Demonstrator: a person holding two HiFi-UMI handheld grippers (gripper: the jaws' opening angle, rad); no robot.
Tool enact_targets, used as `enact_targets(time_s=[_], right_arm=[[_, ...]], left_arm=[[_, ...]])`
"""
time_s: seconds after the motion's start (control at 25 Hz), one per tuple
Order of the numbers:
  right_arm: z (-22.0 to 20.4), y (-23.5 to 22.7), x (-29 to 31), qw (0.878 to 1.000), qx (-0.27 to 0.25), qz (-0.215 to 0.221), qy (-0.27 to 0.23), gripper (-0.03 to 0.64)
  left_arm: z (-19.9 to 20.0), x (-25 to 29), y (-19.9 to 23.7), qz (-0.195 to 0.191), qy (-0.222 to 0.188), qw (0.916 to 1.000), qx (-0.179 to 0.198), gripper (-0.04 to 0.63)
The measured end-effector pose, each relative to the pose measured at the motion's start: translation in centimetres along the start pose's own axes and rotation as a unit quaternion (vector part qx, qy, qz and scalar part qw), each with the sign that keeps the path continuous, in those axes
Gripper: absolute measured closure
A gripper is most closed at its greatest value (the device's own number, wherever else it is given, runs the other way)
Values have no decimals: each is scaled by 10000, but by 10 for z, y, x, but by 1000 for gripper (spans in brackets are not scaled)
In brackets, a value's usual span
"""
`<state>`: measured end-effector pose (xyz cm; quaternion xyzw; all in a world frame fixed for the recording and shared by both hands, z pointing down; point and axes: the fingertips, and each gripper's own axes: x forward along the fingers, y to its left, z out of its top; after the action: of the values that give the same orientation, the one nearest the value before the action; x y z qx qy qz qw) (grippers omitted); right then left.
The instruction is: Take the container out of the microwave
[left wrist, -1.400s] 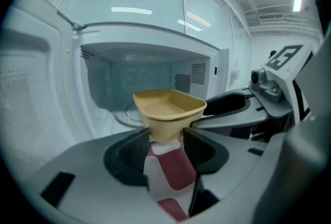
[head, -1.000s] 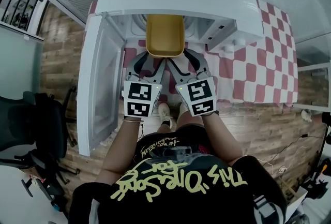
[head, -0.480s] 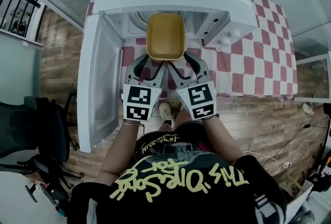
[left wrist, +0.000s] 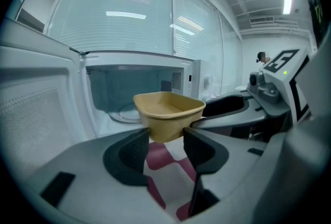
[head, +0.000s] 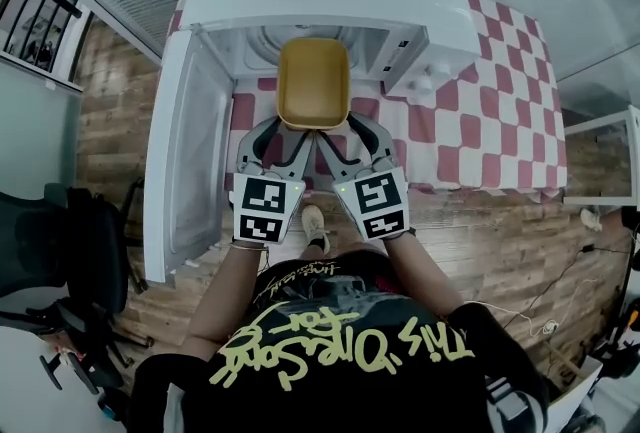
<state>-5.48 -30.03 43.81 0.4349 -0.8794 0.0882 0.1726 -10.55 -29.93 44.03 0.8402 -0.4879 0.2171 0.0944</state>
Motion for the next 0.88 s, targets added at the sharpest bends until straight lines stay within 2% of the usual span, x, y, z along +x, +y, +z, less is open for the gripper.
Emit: enact_targets(time_s=[0.88], right_arm=[[-24,21,-98,9991,-222,316,-169,403]], left_arm=[[-11,-63,-86,418,-181,9989,-124,385]])
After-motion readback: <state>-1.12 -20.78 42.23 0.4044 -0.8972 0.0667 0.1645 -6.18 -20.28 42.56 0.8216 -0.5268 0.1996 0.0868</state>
